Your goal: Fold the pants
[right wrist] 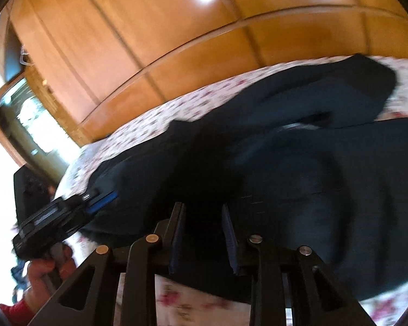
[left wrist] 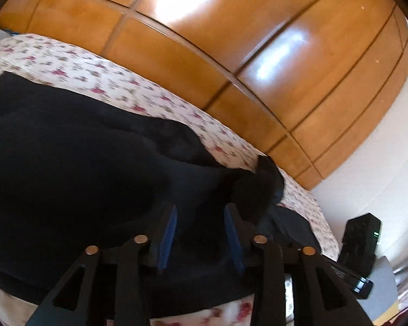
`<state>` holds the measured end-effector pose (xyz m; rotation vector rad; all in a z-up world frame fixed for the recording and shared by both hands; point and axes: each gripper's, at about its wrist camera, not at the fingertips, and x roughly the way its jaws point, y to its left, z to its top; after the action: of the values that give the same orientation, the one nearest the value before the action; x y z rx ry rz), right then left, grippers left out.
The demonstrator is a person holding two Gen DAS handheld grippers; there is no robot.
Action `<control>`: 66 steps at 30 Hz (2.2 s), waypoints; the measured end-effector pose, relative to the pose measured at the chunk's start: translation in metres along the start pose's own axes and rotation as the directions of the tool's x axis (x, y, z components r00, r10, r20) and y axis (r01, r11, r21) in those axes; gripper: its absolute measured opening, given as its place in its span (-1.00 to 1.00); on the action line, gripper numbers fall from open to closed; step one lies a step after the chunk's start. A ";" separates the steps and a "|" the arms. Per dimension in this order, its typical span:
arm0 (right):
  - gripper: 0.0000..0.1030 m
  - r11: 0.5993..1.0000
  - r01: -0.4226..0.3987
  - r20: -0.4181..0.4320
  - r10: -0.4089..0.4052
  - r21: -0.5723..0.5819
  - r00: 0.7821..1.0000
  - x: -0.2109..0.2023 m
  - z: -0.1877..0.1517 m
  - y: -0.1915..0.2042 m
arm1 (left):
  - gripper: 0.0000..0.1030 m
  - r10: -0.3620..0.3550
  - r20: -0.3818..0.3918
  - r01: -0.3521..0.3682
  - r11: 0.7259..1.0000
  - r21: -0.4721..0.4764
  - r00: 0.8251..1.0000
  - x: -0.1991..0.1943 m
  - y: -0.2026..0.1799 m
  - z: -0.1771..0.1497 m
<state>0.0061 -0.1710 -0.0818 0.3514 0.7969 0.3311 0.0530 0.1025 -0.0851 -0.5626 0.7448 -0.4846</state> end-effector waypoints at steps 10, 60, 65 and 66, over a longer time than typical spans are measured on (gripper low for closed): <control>-0.42 0.988 0.110 -0.003 -0.110 0.111 0.994 -0.004 0.001 -0.041 | 0.29 -0.044 -0.058 0.055 0.977 0.206 0.997 0.048 -0.075 0.001; -0.80 0.869 0.484 -0.151 -0.468 0.102 0.871 0.067 0.166 -0.128 | -0.71 0.046 -0.051 -0.013 0.858 0.514 0.998 0.074 -0.081 -0.086; -0.82 0.911 0.355 0.036 -0.370 0.209 0.928 -0.019 0.140 -0.140 | -0.69 0.041 -0.042 -0.014 0.862 0.506 0.998 0.073 -0.080 -0.087; -0.82 0.916 0.328 0.078 -0.353 0.230 0.932 -0.037 0.131 -0.142 | -0.69 0.038 -0.041 -0.013 0.866 0.500 0.998 0.072 -0.080 -0.088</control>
<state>0.1010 -0.3370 -0.0339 0.4206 0.7625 -0.1053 0.0175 -0.0264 -0.1226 -0.0518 0.6383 -0.6430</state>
